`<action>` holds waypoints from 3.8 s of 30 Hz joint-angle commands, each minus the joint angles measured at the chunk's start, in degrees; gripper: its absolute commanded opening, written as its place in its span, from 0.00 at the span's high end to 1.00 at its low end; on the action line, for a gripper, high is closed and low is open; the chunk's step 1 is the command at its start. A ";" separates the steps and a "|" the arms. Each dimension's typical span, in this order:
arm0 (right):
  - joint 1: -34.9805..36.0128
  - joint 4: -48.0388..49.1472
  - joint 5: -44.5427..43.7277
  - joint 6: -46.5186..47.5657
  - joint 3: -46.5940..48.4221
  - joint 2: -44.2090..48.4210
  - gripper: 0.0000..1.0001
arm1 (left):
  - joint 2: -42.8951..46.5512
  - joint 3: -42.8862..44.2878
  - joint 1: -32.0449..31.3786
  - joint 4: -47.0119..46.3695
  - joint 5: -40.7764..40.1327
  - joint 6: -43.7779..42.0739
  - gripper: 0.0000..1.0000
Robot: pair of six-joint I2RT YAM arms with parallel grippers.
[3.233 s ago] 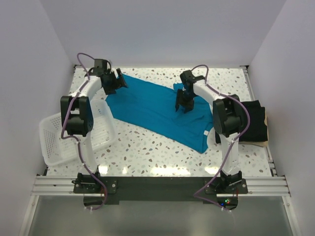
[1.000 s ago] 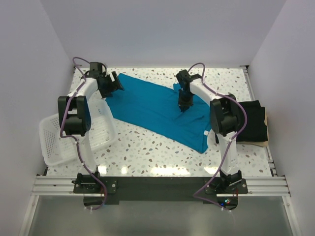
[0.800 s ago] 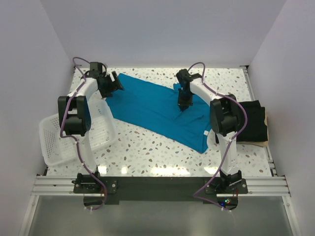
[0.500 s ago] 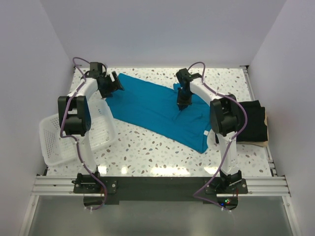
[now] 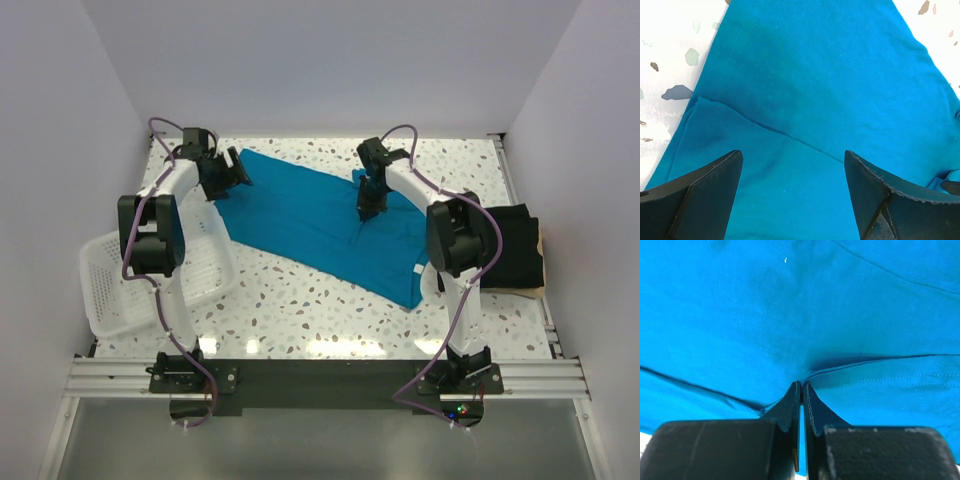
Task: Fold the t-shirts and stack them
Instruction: Fold the tshirt
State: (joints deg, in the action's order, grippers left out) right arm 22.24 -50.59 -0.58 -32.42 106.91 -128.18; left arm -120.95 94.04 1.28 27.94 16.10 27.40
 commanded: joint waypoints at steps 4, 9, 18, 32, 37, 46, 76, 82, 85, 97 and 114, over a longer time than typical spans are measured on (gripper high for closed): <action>0.44 1.46 0.49 -1.06 1.98 1.79 0.80 | 1.85 0.53 0.39 -0.96 0.43 -1.12 0.13; 0.35 1.63 -1.17 -1.06 2.33 4.34 0.47 | 0.89 2.99 0.30 -1.14 0.34 -0.86 0.12; -5.09 4.78 -5.92 0.61 4.18 6.72 0.34 | -5.43 14.49 0.22 -2.10 -1.06 -0.42 0.12; -12.31 20.70 -16.03 6.58 16.99 -6.81 0.36 | -13.17 24.34 0.21 -10.54 -3.79 2.22 0.12; -13.19 23.95 -14.98 7.81 20.44 -12.26 0.42 | -14.58 24.44 0.22 -12.38 -4.41 2.49 0.12; -13.36 28.17 -17.44 7.99 22.55 -15.43 0.44 | -16.60 24.44 0.13 -16.16 -3.79 0.82 0.12; -14.24 21.94 -13.66 8.61 23.87 -19.92 0.72 | -25.48 28.66 -0.40 -26.10 -3.88 5.30 0.12; -14.42 22.72 -13.57 8.43 21.06 -17.20 1.00 | -25.83 28.31 -0.75 -25.66 -4.32 6.79 0.12; -14.33 25.70 -10.95 8.08 18.08 -13.77 1.00 | -24.70 26.99 -0.75 -26.44 -4.23 7.14 0.13; -12.84 36.44 14.88 5.70 0.67 3.19 1.00 | -20.30 23.03 -0.75 -23.82 -6.16 9.78 0.13; -6.33 26.86 35.28 12.74 -14.45 20.77 1.00 | -20.12 21.80 -0.75 -19.07 -5.29 14.08 0.16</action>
State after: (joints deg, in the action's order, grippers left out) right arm 15.40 -20.58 28.88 -22.28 93.62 -111.61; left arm -143.94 117.08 0.60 6.85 9.91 39.75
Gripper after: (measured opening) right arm 0.014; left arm 0.841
